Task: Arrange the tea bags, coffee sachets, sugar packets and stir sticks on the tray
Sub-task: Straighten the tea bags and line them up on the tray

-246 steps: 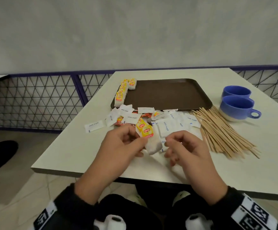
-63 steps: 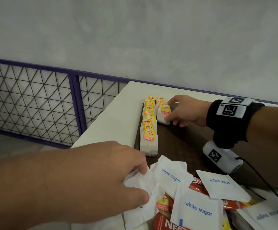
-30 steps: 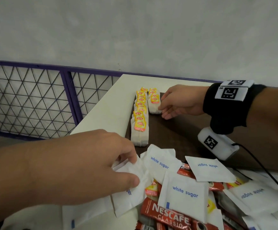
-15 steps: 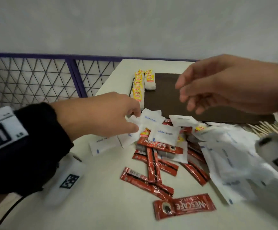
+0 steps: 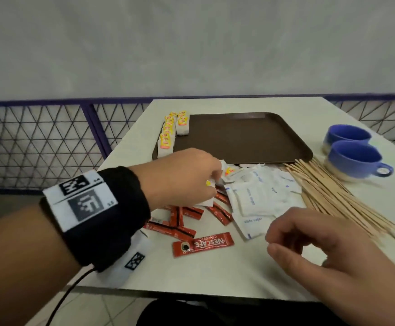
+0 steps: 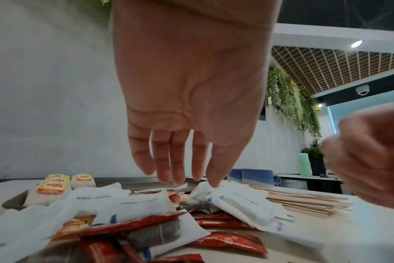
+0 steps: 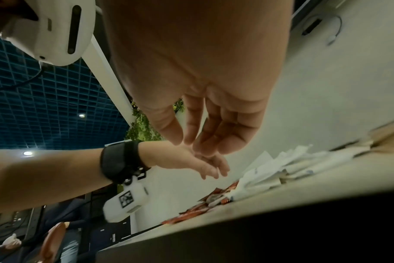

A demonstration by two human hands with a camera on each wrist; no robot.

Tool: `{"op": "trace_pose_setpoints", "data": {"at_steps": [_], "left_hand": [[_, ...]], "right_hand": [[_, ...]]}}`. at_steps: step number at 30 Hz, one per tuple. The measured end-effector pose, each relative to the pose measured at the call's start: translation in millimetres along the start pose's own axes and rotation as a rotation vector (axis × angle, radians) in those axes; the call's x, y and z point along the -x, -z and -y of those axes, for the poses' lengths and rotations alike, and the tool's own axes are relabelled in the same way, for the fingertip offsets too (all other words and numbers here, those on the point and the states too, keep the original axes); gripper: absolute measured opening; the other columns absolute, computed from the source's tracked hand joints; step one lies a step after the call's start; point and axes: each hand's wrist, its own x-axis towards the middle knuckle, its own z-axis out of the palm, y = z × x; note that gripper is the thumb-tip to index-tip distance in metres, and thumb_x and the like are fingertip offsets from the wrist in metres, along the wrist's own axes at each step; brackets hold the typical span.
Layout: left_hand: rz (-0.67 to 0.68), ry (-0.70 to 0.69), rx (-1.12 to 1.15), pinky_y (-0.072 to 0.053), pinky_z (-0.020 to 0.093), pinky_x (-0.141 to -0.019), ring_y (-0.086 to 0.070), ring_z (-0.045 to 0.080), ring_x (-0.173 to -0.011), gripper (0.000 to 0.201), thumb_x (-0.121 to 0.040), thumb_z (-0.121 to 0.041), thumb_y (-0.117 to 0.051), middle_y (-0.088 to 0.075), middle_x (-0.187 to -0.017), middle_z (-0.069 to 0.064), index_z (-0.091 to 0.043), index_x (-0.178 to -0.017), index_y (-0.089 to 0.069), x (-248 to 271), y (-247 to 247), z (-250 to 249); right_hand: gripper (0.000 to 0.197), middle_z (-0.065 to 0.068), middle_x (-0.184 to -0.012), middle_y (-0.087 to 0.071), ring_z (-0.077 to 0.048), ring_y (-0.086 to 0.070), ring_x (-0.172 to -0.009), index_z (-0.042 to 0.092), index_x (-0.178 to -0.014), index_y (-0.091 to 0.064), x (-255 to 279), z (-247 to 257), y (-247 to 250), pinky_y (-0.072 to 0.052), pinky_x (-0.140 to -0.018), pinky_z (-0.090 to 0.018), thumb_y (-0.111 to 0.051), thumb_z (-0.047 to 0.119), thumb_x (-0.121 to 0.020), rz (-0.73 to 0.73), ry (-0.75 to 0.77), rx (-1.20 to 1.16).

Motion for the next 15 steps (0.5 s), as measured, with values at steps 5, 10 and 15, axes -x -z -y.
{"op": "trace_pose_setpoints", "data": {"at_steps": [5,10,15], "left_hand": [[0.014,0.068,-0.063,-0.051,0.031,-0.078,-0.058,0.015,-0.092,0.017,-0.092,-0.032,-0.062,-0.060,-0.101,-0.005,-0.027,-0.109,-0.064,-29,-9,-9],[0.045,0.099,-0.152,-0.053,0.032,-0.079,-0.056,0.014,-0.089,0.018,-0.090,-0.036,-0.066,-0.059,-0.098,-0.005,-0.028,-0.106,-0.064,-43,-19,-12],[0.011,0.137,-0.147,-0.056,0.035,-0.081,-0.058,0.013,-0.086,0.012,-0.091,-0.036,-0.064,-0.062,-0.094,-0.006,-0.029,-0.100,-0.068,-53,-20,-12]], "right_hand": [[0.010,0.015,-0.084,-0.066,-0.006,-0.067,-0.079,0.036,-0.082,-0.066,19,-15,-23,-0.052,-0.064,-0.020,-0.067,0.046,-0.080,-0.068,0.107,0.044],[0.004,0.014,-0.094,-0.058,-0.003,-0.061,-0.085,0.028,-0.091,-0.068,17,-30,-38,-0.049,-0.070,-0.021,-0.066,0.029,-0.088,-0.176,0.300,0.157],[0.007,0.012,-0.085,-0.058,-0.012,-0.060,-0.079,0.024,-0.084,-0.065,4,-42,-34,-0.047,-0.066,-0.028,-0.068,0.018,-0.086,-0.301,0.246,-0.032]]}}
